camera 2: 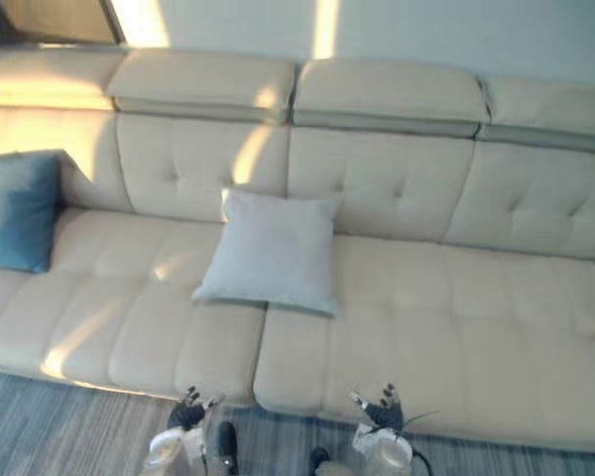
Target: Pick up cushions and gather them together orderly.
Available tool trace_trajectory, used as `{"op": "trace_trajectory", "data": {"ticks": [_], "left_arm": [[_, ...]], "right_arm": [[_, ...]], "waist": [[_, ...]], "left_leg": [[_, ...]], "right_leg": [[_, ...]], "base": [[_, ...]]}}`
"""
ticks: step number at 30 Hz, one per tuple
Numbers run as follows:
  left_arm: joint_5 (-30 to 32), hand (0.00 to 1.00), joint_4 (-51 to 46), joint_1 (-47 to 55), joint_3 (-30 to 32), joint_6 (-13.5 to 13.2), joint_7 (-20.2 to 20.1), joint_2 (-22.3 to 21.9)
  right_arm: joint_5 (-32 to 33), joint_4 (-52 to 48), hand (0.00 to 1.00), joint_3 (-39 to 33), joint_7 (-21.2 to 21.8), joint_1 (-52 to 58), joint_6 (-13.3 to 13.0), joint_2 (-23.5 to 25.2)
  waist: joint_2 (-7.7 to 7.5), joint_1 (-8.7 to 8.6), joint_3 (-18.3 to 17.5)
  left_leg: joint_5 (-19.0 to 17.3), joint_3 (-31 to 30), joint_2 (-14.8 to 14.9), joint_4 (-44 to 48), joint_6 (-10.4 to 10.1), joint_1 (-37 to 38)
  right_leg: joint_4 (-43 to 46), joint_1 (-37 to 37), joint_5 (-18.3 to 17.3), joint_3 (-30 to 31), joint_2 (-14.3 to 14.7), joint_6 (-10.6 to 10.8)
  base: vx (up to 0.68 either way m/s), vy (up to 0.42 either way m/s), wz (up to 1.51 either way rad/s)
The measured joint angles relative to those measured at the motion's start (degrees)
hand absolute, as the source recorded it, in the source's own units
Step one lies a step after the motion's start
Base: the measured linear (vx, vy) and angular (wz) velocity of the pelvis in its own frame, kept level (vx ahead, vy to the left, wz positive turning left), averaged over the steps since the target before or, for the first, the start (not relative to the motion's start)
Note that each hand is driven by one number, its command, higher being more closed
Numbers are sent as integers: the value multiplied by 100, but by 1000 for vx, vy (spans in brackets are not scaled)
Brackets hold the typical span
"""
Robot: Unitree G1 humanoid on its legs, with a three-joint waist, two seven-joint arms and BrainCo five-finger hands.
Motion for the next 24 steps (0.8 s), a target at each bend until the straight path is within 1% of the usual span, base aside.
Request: {"op": "trace_trajectory", "data": {"ticks": [4,7,8,9,11,12,13,15,16,17,18,19,20,21,22,23,24], "left_arm": [[260,0,136,-42,64,5,-1,46],[398,0,147,-146,47,5,0,72],[409,0,148,-221,-4,4,0,95],[413,0,147,-377,-123,4,0,161],[495,0,132,-571,-196,8,-3,190],[531,0,108,-623,-183,6,-7,169],[544,0,53,-628,-166,8,-4,165],[601,0,-44,-471,-140,8,-1,197],[622,0,-59,-348,-134,8,0,260],[622,0,-59,-272,-121,12,3,290],[618,0,-27,-203,-76,42,6,284],[618,0,64,-204,-49,99,6,208],[621,0,143,-202,-58,123,7,115],[620,0,254,-209,-117,133,11,5],[625,0,341,-218,-236,144,-7,-67],[629,0,387,-202,-329,177,1,-153],[646,0,386,-185,-426,199,-10,-185]], "right_arm": [[-90,480,0,-155,8,-149,54,-38],[-91,630,0,-132,9,-325,62,-41],[-91,629,0,-67,9,-409,62,-43],[-92,618,0,65,10,-509,62,-49],[-88,611,0,237,10,-530,62,-74],[-88,605,0,291,33,-540,72,-102],[-90,605,0,300,48,-533,97,-91],[-104,617,0,371,56,-536,123,-119],[-121,628,0,482,61,-547,122,-129],[-234,634,0,526,66,-549,123,-127],[-332,642,0,543,69,-576,129,-142],[-328,641,0,567,61,-654,139,-253],[-327,643,0,574,52,-730,137,-295],[-328,672,0,577,47,-838,137,-403],[-328,697,0,580,39,-867,139,-497],[-328,736,0,575,37,-825,147,-574],[-328,845,0,574,33,-767,147,-615]], "waist": [[-2,-2,-21],[-13,2,9],[-20,6,37],[-46,7,119],[-66,0,145],[-15,2,176],[19,-4,201],[11,20,188],[-30,48,148],[-74,84,98],[-206,172,-12],[-63,333,-43],[8,359,-17],[145,355,16],[238,316,84],[291,270,108],[281,248,116]], "left_leg": [[-32,132,-10,-10,22,96],[-107,388,17,62,69,76],[-161,443,44,169,79,28],[-325,471,106,476,100,-88],[-509,475,192,755,209,-216],[-505,508,283,769,260,-221],[-456,505,262,769,316,-195],[-381,437,238,735,327,-101],[-299,416,192,648,314,-50],[-231,404,164,612,283,-42],[-122,408,141,628,227,-174],[52,408,219,612,178,-339],[113,327,263,615,218,-474],[190,160,290,594,184,-582],[267,95,316,578,116,-579],[348,31,320,510,12,-505],[416,-23,302,375,-19,-363]], "right_leg": [[-340,197,217,172,30,74],[-339,71,424,477,68,187],[-330,25,489,537,81,206],[-302,1,556,604,85,249],[-222,-53,629,573,51,272],[61,-92,466,419,25,274],[1097,-274,82,78,-103,233],[2264,-101,-372,-277,-387,342],[2492,133,-516,-375,-588,404],[2404,315,-518,-375,-694,438],[1792,467,-699,-296,-679,537],[1338,487,-742,-354,-508,481],[1084,494,-742,-368,-417,479],[817,547,-754,-392,-334,451],[659,650,-762,-443,-299,364],[597,749,-758,-517,-281,340],[545,806,-722,-553,-278,279]], "base": [[79,25,-18],[26,29,-51],[-80,52,-44],[-111,50,-30],[-114,36,-12],[-130,23,8],[-135,1,20],[-139,-41,25],[-133,-116,18],[-91,-197,4],[-103,-251,-19],[-100,-213,-30],[-130,-147,-31],[-146,-97,-12],[-146,-74,2],[-160,-39,13],[-134,-10,8]]}}
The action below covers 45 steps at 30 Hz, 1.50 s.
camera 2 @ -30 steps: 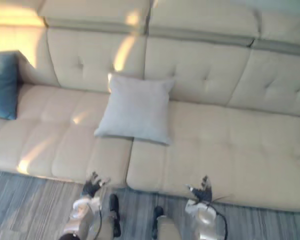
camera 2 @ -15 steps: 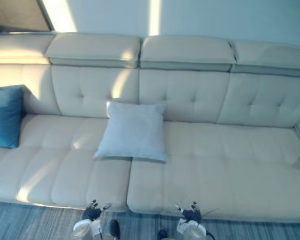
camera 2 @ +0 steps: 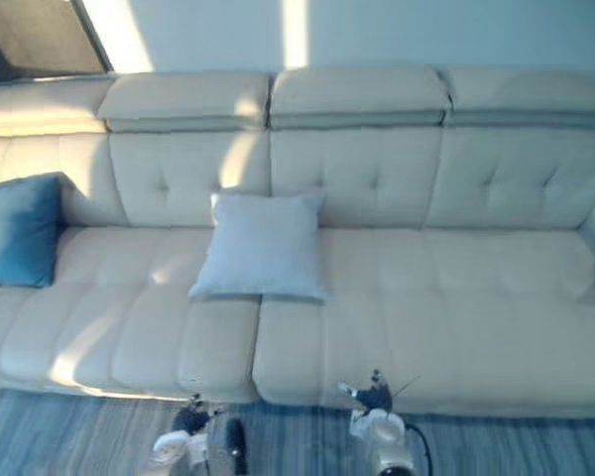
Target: Pick up cushions and gather them together orderly.
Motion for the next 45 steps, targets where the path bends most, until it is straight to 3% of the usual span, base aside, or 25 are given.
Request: {"op": "trace_trajectory", "data": {"ticks": [2,3,4,5,7,10,15,17,20,21,23,27,30,32,33,34,35,36,37,39,40,42,43,44,45], "left_arm": [[90,0,-41,-12,-10,0,-1,34],[100,0,-38,-33,-14,4,2,88],[103,0,-34,-68,-14,16,1,124],[120,0,-35,-140,-14,22,-2,197],[194,0,-31,-98,-13,19,0,255],[204,0,-12,-8,-60,29,4,597],[235,0,135,66,-60,31,9,896],[327,0,258,86,-57,37,6,892],[412,0,328,71,0,48,0,894],[449,0,329,49,3,49,-9,885],[494,0,328,34,44,49,-33,861],[530,0,264,-286,50,47,-48,778],[534,0,170,-353,25,38,-102,716],[543,0,164,-347,13,46,-117,723],[546,0,156,-295,21,60,-117,696],[548,0,100,-205,22,76,-117,665],[549,0,81,-114,8,87,-119,651],[531,0,75,28,-11,132,-133,619],[502,0,38,39,-8,132,-121,586],[544,0,19,34,-18,133,-136,523],[522,0,-3,40,-1,132,-142,496],[529,0,-139,106,3,117,-134,472],[532,0,-154,134,12,115,-132,467],[525,0,-155,160,44,123,-129,452],[525,0,-148,188,128,135,-102,442]], "right_arm": [[-3,89,0,-7,1,10,13,6],[-4,95,0,-38,2,5,9,38],[-21,122,0,-70,9,-9,7,125],[-99,249,0,-113,8,-8,12,131],[-218,354,0,-120,9,64,46,53],[-218,677,0,-145,36,84,109,169],[-216,774,0,-348,69,150,117,202],[-216,876,0,-356,72,124,116,200],[-214,920,0,-356,75,-17,117,256],[-213,920,0,-356,74,-53,117,249],[-213,915,0,-338,76,-206,101,209],[-216,913,0,-331,73,-363,97,-117],[-213,906,0,-318,81,-285,97,-321],[-212,910,0,-319,104,-125,102,-305],[-209,909,0,-321,116,-87,104,-309],[-204,899,0,-321,113,-31,113,-312],[-204,884,0,-320,110,-5,109,-312],[-202,884,0,-330,99,38,109,-311],[-201,876,0,-342,65,34,110,-314],[-201,892,0,-383,-1,-86,123,-358],[-201,907,0,-458,-15,-156,121,-365],[-202,992,0,-567,-67,-316,122,-369],[-201,994,0,-570,-87,-388,117,-368],[-200,995,0,-566,-100,-409,115,-381],[-186,1038,0,-571,-106,-390,116,-345]], "waist": [[-71,-10,-27],[-239,-41,-10],[-345,-59,45],[-440,-76,106],[-282,-133,80],[-434,-225,57],[-476,-327,61],[-445,-324,65],[-481,-322,88],[-473,-321,110],[-370,-284,155],[-204,-338,258],[25,-343,372],[102,-377,438],[160,-373,479],[192,-364,495],[208,-363,503],[226,-355,494],[204,-288,473],[213,-284,485],[194,-270,509],[197,-185,524],[270,-93,519],[353,-9,525],[320,39,458]], "left_leg": [[-104,-48,-37,-202,-158,97],[-307,-111,-154,-234,-276,83],[-368,-250,-236,156,-187,-14],[-806,-504,-382,1214,102,-200],[-1383,-681,-338,1483,79,-237],[-1274,-356,-580,858,159,-62],[-1236,-166,-796,430,154,160],[-1237,-112,-780,398,154,221],[-1344,195,-608,537,115,209],[-1533,225,-543,688,75,201],[-1803,205,-373,920,98,220],[-1907,829,-151,1079,150,299],[-2188,972,2,1418,-2,601],[-2373,794,343,2536,15,388],[-2282,403,567,3526,198,87],[-2016,-73,618,4281,578,-144],[-1776,-348,589,4602,654,-274],[-1187,-792,487,5102,525,-492],[-1396,-1031,333,5340,363,-684],[-2453,-1101,-255,4793,348,-895],[-2589,-1093,-475,4401,350,-947],[-2466,-1133,-878,2848,248,-928],[-2140,-1140,-874,1867,82,-728],[-1802,-1085,-793,1415,89,-584],[-1654,-731,-780,1323,382,-276]], "right_leg": [[-102,26,26,-126,-45,-69],[-291,6,85,-140,-173,-114],[-337,-22,165,-107,-268,-97],[-366,-35,236,-42,-413,-6],[-467,-36,310,76,-325,123],[-1036,-46,611,478,-452,159],[-1339,-60,759,878,-519,58],[-1402,-101,829,1074,-471,-43],[-1416,-432,1048,1698,-274,19],[-1392,-583,1222,1909,-134,29],[-1363,-817,1624,1759,168,-153],[-1259,-1178,1803,-63,238,-381],[-911,-1180,1462,93,361,-473],[-518,-1179,1146,216,497,-500],[-277,-1123,938,296,625,-564],[-8,-1113,760,452,738,-608],[95,-1101,683,563,797,-641],[140,-997,603,816,894,-671],[16,-926,566,1130,917,-736],[-154,-918,601,1618,891,-807],[-281,-855,641,1806,864,-821],[-669,-602,697,2367,834,-802],[-826,-472,718,2585,852,-742],[-899,-397,725,2692,896,-648],[-930,-235,683,2799,811,-452]], "base": [[-151,26,-11],[-147,95,-25],[-136,134,-30],[-107,126,-25],[-105,155,-28],[-63,186,-40],[-2,80,-25],[54,4,-57],[76,-26,-112],[89,-12,-164],[104,13,-200],[116,-7,-128],[137,-52,-94],[90,-87,-59],[122,-123,-69],[109,-104,-73],[166,-74,-97],[181,1,-103],[213,37,-113],[198,92,-97],[207,90,-93],[243,150,-138],[263,199,-169],[276,237,-178],[310,241,-128]]}}
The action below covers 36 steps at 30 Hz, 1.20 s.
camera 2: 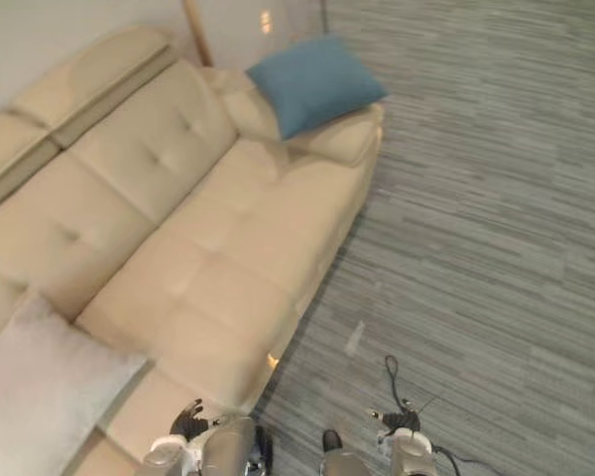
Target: Pick up cushions and gather them together orderly.
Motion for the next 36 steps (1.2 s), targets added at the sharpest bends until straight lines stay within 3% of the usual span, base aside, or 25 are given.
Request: {"op": "trace_trajectory", "data": {"ticks": [1,2,5,6,7,8,9,11,12,14,15,17,18,21,23,25,26,27,29,30,31,32,34,36], "left_arm": [[0,0,-2,20,67,-2,8,32],[-24,0,-2,-2,69,-1,14,76],[-111,0,47,16,64,21,32,43],[-123,0,78,16,45,35,86,73],[-177,0,78,4,23,38,115,99],[-243,0,78,-41,-38,37,145,137],[-291,0,77,-45,-81,34,168,206],[-335,0,83,-126,-92,33,204,238],[-336,0,91,-184,-114,32,228,236],[-334,0,114,-278,-230,25,238,265],[-331,0,126,-256,-312,15,234,287],[-328,0,203,-202,-292,15,232,133],[-326,0,246,-213,-288,27,236,50],[-326,0,248,-236,-287,29,235,-78],[-324,0,238,-290,-290,26,234,-71],[-326,0,227,-367,-321,23,235,-91],[-325,0,228,-360,-329,24,235,-96],[-325,0,212,-361,-367,19,233,-105],[-325,0,209,-352,-453,18,227,-127],[-325,0,206,-346,-537,13,220,-127],[-322,0,206,-335,-546,11,215,-128],[-322,0,207,-306,-581,11,206,-119],[-319,0,211,-331,-587,13,154,-118],[-316,0,212,-342,-606,12,109,-117]], "right_arm": [[42,9,0,-25,7,46,-8,87],[80,20,0,-107,8,131,-9,111],[212,71,0,-475,-5,165,2,104],[211,73,0,-506,-3,159,4,104],[208,73,0,-514,-3,143,6,104],[204,76,0,-508,-3,68,18,103],[203,76,0,-488,-3,15,30,101],[199,71,0,-439,-3,-136,38,44],[199,64,0,-440,-5,-151,38,22],[198,46,0,-444,-12,-138,39,22],[197,67,0,-445,-13,37,42,41],[198,64,0,-459,-30,39,47,-30],[197,50,0,-493,-47,26,41,-33],[207,86,0,-622,-111,115,57,-34],[211,108,0,-626,-119,145,56,-29],[224,113,0,-679,-140,115,56,-70],[224,113,0,-680,-144,90,55,-71],[223,114,0,-681,-147,102,49,-76],[222,115,0,-683,-148,114,49,-85],[221,129,0,-683,-149,154,51,-119],[221,145,0,-675,-147,176,56,-114],[220,145,0,-665,-143,227,59,-95],[201,137,0,-719,-98,309,60,-78],[193,126,0,-909,-88,348,62,-45]], "waist": [[-45,-50,-77],[-79,-58,-76],[-72,-32,-39],[-45,-33,-18],[-38,-32,8],[-21,-19,90],[-17,-18,98],[54,-26,157],[66,-40,187],[1,-78,266],[-167,-139,301],[-12,-151,245],[-15,-194,254],[-13,-219,273],[-42,-220,291],[-79,-209,318],[-77,-201,316],[-53,-182,292],[39,-167,249],[96,-93,245],[107,-27,224],[97,38,105],[36,-26,14],[-6,-17,17]], "left_leg": [[-199,122,-61,46,114,47],[-296,235,-97,89,126,113],[-512,878,-146,78,393,534],[-528,1087,-142,-34,423,743],[-535,1163,-141,-133,433,892],[-535,1331,-124,-385,433,1210],[-535,1401,-107,-473,433,1334],[-535,1522,-25,-711,433,1635],[-535,1520,-6,-745,432,1693],[-561,1469,-58,-830,377,1917],[-666,1300,-209,-806,174,2139],[-735,1015,17,-641,53,2167],[-775,812,157,96,-30,1886],[-723,306,551,2327,-322,1096],[-809,263,608,2830,-255,796],[-938,273,408,2453,-80,329],[-938,273,330,2197,-82,268],[-881,266,136,1297,-140,200],[-472,223,-111,-82,-254,171],[129,132,-253,-850,-265,169],[366,98,-282,-959,-303,203],[644,94,-361,-995,-22,222],[440,99,-574,-771,532,227],[27,117,-685,-539,604,405]], "right_leg": [[176,-17,-57,-316,-166,301],[354,-79,-169,-432,-232,467],[1920,-787,-479,-855,-282,1354],[2387,-1045,-428,-1252,-385,1362],[2548,-1140,-469,-1546,-450,1274],[2629,-1272,-585,-2282,-590,750],[2567,-1354,-616,-2609,-635,503],[2100,-1693,-509,-3293,-622,179],[1882,-1827,-361,-3412,-620,149],[1158,-1936,253,-3485,-660,125],[920,-1869,956,-3451,-777,-416],[1254,-1893,625,-3489,-640,-454],[1369,-1871,350,-3483,-583,-491],[1358,-1310,-17,-3518,-450,-742],[1211,-893,-137,-3504,-428,-826],[901,-434,-252,-3382,-438,-835],[830,-341,-232,-3346,-448,-798],[632,-142,-214,-3250,-456,-720],[279,123,-200,-3131,-448,-602],[5,364,-218,-3010,-445,-514],[-99,444,-200,-2936,-436,-442],[-304,547,-227,-2812,-458,-228],[-334,646,-304,-2785,-681,93],[971,302,-652,-2557,-827,741]], "base": [[399,267,-100],[413,232,-66],[322,154,-78],[318,116,-82],[302,65,-84],[280,12,-72],[273,-15,-74],[281,-72,-59],[289,-103,-37],[339,-172,7],[475,-249,12],[394,-240,-10],[343,-243,-6],[407,-208,1],[326,-80,-11],[275,7,-19],[269,69,-36],[225,70,-40],[337,131,-38],[335,152,-35],[371,160,-49],[321,138,-25],[477,175,3],[565,202,4]]}}
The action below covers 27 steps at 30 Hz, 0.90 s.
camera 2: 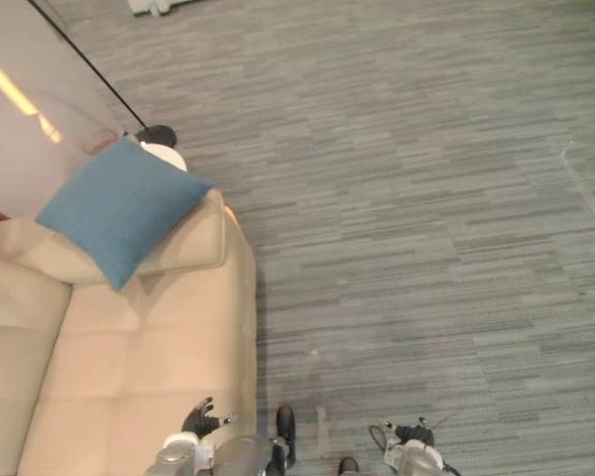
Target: Pick up cushions and gather them together orderly.
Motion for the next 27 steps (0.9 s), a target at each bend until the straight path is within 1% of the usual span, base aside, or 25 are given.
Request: {"op": "trace_trajectory", "data": {"ticks": [1,2,3,4,5,7,8,9,10,11,12,13,14,15,16,17,18,19,20,21,23,24,25,26,27], "left_arm": [[-1,0,9,4,-34,6,-1,28],[-3,0,6,9,-98,13,-1,73],[-1,0,7,36,-169,16,0,120],[-2,0,8,43,-221,14,-1,162],[-1,0,9,56,-242,14,-2,172],[-2,0,8,-16,-253,13,5,193],[-2,0,7,-46,-257,12,7,208],[0,0,8,-147,-290,11,9,244],[11,0,9,-199,-398,12,12,301],[33,0,9,-220,-426,11,8,331],[113,0,18,-226,-426,10,11,371],[123,0,72,-196,-409,8,23,224],[146,0,106,-171,-401,-3,9,192],[163,0,186,-212,-367,2,11,145],[167,0,199,-232,-358,-2,13,100],[168,0,193,-236,-359,-7,13,79],[159,0,181,-247,-359,-17,18,47],[146,0,192,-245,-358,-19,20,23],[142,0,206,-229,-362,-17,21,8],[109,0,249,-185,-359,-5,24,3],[93,0,241,-116,-366,-7,23,-10],[93,0,239,-91,-373,-8,18,-14],[91,0,219,-74,-391,-14,11,-17],[93,0,211,-74,-413,-14,9,-15],[93,0,209,-65,-417,-13,6,-19]], "right_arm": [[0,-75,0,5,0,67,-2,48],[-1,-126,0,16,9,141,-5,138],[-1,-162,0,25,15,201,3,209],[0,-228,0,26,36,225,9,287],[0,-227,0,26,42,234,11,292],[-1,-228,0,70,49,156,11,295],[-2,-228,0,76,49,106,11,287],[-4,-228,0,83,49,-9,13,284],[-4,-228,0,93,50,-33,26,290],[-3,-226,0,95,50,-6,45,295],[-4,-222,0,83,45,114,55,286],[-5,-206,0,11,35,152,61,178],[-3,-226,0,-1,30,135,56,161],[-5,-225,0,-62,34,114,55,79],[-5,-221,0,-183,33,139,57,73],[-4,-221,0,-208,32,160,58,66],[-1,-217,0,-203,29,200,59,40],[6,-205,0,-186,22,212,65,33],[7,-201,0,-175,19,210,70,27],[31,-190,0,-163,18,232,71,38],[40,-187,0,-166,21,278,66,47],[51,-192,0,-166,24,295,53,45],[60,-192,0,-164,23,291,43,11],[62,-196,0,-164,28,290,38,-12],[67,-216,0,-164,34,296,27,-61]], "waist": [[-26,-16,13],[-76,-28,43],[-101,-48,51],[-103,-66,64],[-94,-88,64],[-81,-184,54],[-64,-233,58],[-55,-329,104],[-111,-368,198],[-169,-372,216],[-294,-416,238],[-78,-399,214],[-57,-401,209],[-62,-426,224],[-65,-445,222],[-73,-462,212],[-90,-465,207],[-158,-461,251],[-143,-453,252],[-71,-427,219],[-88,-429,227],[-87,-429,227],[-67,-424,214],[-39,-421,200],[25,-416,172]], "left_leg": [[-130,-20,-41,-13,14,197],[-287,-43,-71,-54,-22,536],[-353,-46,-75,-84,-44,800],[-373,-81,-65,-268,-64,1303],[-373,-88,-41,-345,-64,1438],[-407,-227,109,-611,-63,1827],[-435,-267,169,-622,-75,1832],[-466,-397,286,-711,-97,1897],[-476,-525,354,-773,-115,2036],[-498,-583,352,-773,-153,2099],[-633,-763,342,-764,-380,2332],[-732,-877,589,-730,-531,2427],[-681,-930,659,-654,-614,2394],[-532,-1006,673,-491,-826,2403],[-407,-1037,694,-171,-1006,2369],[-353,-1044,703,69,-1102,2278],[-182,-1044,705,811,-1394,1948],[136,-992,760,1783,-1719,1452],[62,-871,838,2215,-1680,1243],[-357,-586,1009,2685,-1372,894],[-717,-307,978,2468,-1092,552],[-743,-269,844,2031,-1069,409],[-671,-158,594,1137,-1027,254],[-543,-155,475,673,-1027,211],[-251,-158,387,120,-1067,154]], "right_leg": [[1093,-370,-18,15,-90,489],[2504,-911,41,4,-238,721],[3141,-1151,47,-93,-327,593],[3475,-1350,-69,-408,-477,196],[3408,-1407,-106,-531,-509,34],[2424,-1840,-166,-1058,-499,-336],[2100,-1969,-85,-1163,-456,-397],[1257,-2207,271,-1228,-343,-469],[253,-2267,868,-1157,-219,-492],[-280,-2211,1211,-1075,-194,-479],[-1076,-2026,2155,-882,-194,-417],[-804,-1982,2303,-905,-6,-724],[-615,-2038,2155,-964,-6,-846],[-88,-2128,1774,-1025,-51,-956],[325,-2101,1414,-1123,-149,-981],[451,-2073,1275,-1177,-202,-991],[546,-1940,1032,-1276,-304,-1015],[427,-1732,863,-1321,-355,-1030],[364,-1606,832,-1398,-360,-1056],[222,-1325,737,-1584,-361,-1124],[-6,-866,663,-1867,-396,-1039],[-122,-636,628,-2048,-438,-981],[-272,-357,575,-2284,-466,-891],[-343,-246,556,-2401,-458,-841],[-445,-115,544,-2515,-382,-775]], "base": [[446,152,4],[468,108,9],[551,64,10],[458,42,8],[450,11,8],[400,-55,20],[486,-149,44],[493,-200,54],[496,-233,56],[474,-268,68],[522,-307,51],[514,-293,41],[475,-280,17],[430,-260,33],[433,-269,43],[416,-256,57],[428,-282,60],[345,-230,56],[368,-216,50],[231,-107,35],[288,-105,66],[313,-55,103],[246,-19,84],[299,1,76],[258,24,35]]}}
